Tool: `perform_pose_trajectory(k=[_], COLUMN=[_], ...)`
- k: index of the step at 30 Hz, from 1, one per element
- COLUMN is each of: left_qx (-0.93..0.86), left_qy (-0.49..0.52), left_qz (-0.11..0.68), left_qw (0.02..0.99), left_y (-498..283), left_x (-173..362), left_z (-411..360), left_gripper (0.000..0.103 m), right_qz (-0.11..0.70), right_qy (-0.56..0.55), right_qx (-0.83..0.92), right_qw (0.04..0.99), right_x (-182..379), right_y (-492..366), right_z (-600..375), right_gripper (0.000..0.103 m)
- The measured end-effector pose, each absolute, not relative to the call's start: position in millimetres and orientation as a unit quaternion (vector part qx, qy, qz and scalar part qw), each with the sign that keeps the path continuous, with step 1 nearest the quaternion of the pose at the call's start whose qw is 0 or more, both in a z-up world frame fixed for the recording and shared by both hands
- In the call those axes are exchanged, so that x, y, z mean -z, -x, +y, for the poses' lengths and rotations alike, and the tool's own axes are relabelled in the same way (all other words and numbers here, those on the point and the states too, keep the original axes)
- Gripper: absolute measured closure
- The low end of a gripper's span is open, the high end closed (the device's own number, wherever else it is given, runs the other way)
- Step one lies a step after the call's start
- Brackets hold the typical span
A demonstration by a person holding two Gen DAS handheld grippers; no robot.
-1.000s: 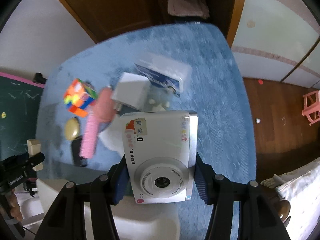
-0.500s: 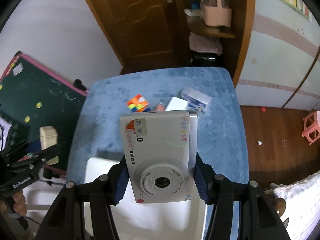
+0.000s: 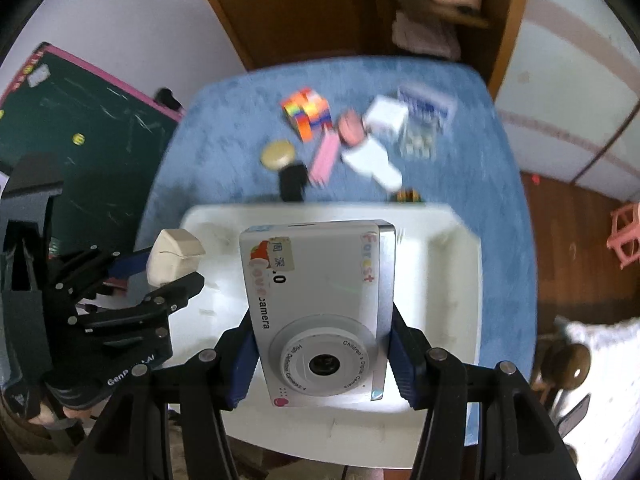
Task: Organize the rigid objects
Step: 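Lower the sponge and white device into the white tray and open both grippers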
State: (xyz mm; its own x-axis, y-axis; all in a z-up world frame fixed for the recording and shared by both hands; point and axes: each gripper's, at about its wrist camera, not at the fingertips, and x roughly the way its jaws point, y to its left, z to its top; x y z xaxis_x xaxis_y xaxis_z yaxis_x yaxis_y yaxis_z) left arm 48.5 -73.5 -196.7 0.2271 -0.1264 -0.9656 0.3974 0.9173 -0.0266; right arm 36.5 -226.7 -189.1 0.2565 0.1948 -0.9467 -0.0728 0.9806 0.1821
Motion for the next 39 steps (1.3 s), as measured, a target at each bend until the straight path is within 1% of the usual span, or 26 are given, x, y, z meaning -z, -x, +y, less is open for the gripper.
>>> perform_pose_trajectory(k=[8, 12, 17, 21, 23, 26, 28, 29, 30, 31, 32, 34, 39], left_qx=[0.171, 0.168, 0.162, 0.166, 0.164, 0.152, 0.160, 0.163, 0.166, 0.162, 0.163, 0.175, 0.183], left_qy=[-0.138, -0.141, -0.149, -0.149, -0.146, -0.140, -0.123, -0.115, -0.106, -0.103, -0.099, -0.096, -0.102], left_qz=[0.626, 0.643, 0.661, 0.659, 0.660, 0.656, 0.656, 0.659, 0.664, 0.663, 0.660, 0.659, 0.645], left_qw=[0.748, 0.733, 0.717, 0.718, 0.718, 0.726, 0.727, 0.725, 0.722, 0.723, 0.727, 0.726, 0.735], left_y=[-45.3, -43.2, -40.4, -37.8, -37.0, -35.2, -34.1, -34.0, -33.6, -35.1, -34.3, -33.6, -26.2], left_x=[249.3, 267.7, 281.2, 282.1, 281.0, 276.9, 273.0, 272.0, 270.5, 268.0, 264.3, 257.9, 237.6], left_z=[-90.2, -95.9, -101.1, -102.6, -102.2, -98.9, -95.4, -94.0, -91.9, -89.1, -87.8, -88.6, -89.0], left_gripper=[0.052, 0.052, 0.051, 0.051, 0.051, 0.051, 0.050, 0.048, 0.037, 0.031, 0.031, 0.028, 0.027], right_qz=[0.658, 0.678, 0.691, 0.696, 0.694, 0.685, 0.679, 0.677, 0.676, 0.675, 0.674, 0.672, 0.662], right_qy=[-0.060, -0.056, -0.050, -0.043, -0.052, -0.050, -0.045, -0.043, -0.042, -0.041, -0.041, -0.044, -0.055], right_qx=[-0.039, -0.030, -0.023, -0.019, -0.027, -0.027, -0.028, -0.030, -0.030, -0.030, -0.029, -0.033, -0.041], right_qw=[0.749, 0.733, 0.720, 0.717, 0.717, 0.726, 0.732, 0.734, 0.736, 0.736, 0.737, 0.739, 0.746], right_x=[273.5, 298.3, 314.9, 319.1, 316.9, 309.4, 303.5, 301.1, 298.2, 296.3, 294.3, 291.1, 278.8], right_y=[-32.0, -29.9, -27.8, -29.9, -32.3, -34.2, -35.8, -36.1, -36.3, -40.1, -39.7, -40.0, -36.0], right_z=[-235.7, -235.2, -234.0, -233.1, -233.4, -233.4, -234.2, -233.8, -233.7, -235.1, -235.1, -238.3, -246.7], right_gripper=[0.045, 0.045, 0.045, 0.045, 0.042, 0.033, 0.031, 0.031, 0.031, 0.031, 0.031, 0.031, 0.031])
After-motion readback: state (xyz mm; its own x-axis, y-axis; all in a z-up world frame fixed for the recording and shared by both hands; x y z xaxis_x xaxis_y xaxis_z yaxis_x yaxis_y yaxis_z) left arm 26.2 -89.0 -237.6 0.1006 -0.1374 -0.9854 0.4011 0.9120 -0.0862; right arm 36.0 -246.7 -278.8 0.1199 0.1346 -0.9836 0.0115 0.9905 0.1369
